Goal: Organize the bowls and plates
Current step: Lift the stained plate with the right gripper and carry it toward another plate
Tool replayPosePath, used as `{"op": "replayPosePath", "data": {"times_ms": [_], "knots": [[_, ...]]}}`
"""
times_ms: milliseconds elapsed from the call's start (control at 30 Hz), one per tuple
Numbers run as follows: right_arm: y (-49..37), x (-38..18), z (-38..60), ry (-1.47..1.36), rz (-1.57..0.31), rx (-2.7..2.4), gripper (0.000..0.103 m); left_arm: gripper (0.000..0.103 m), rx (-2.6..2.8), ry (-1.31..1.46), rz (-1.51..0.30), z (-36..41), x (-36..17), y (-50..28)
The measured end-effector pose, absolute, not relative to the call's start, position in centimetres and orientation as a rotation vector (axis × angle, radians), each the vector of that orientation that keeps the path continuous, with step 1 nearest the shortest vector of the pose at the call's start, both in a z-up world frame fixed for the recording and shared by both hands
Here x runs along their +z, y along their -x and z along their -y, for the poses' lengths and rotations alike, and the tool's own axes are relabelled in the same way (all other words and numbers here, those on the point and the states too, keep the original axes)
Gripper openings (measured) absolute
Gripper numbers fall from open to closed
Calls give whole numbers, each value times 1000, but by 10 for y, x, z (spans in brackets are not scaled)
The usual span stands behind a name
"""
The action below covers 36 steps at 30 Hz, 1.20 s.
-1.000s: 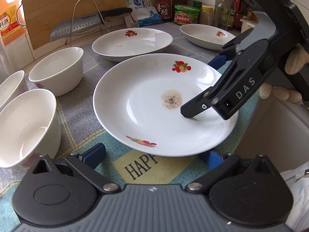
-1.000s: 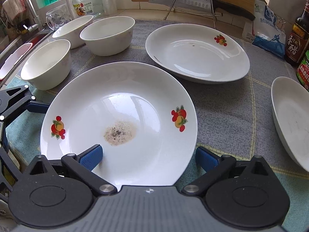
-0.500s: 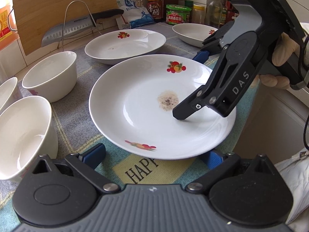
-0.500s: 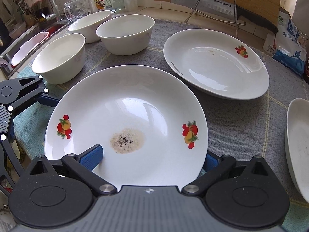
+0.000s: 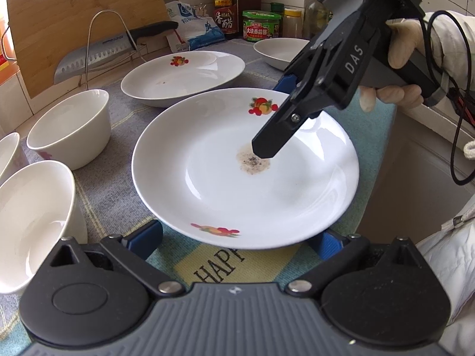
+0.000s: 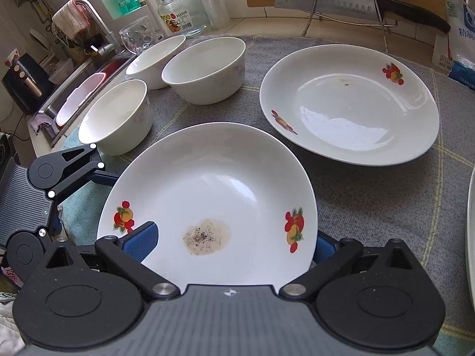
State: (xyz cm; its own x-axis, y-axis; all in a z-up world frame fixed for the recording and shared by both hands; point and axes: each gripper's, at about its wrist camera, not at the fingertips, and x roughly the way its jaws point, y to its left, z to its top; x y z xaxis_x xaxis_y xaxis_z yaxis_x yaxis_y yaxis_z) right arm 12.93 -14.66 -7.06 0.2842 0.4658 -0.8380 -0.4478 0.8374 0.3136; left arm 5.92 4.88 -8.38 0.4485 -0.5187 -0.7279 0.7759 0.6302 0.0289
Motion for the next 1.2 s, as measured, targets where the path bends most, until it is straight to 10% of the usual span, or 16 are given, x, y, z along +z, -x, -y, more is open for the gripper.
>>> {"op": "replayPosePath", "data": {"times_ms": [1200], "knots": [[-141,-48,175,-168,-1147,657,103,101,-895,-448,-709,-27,-53,-58]]}}
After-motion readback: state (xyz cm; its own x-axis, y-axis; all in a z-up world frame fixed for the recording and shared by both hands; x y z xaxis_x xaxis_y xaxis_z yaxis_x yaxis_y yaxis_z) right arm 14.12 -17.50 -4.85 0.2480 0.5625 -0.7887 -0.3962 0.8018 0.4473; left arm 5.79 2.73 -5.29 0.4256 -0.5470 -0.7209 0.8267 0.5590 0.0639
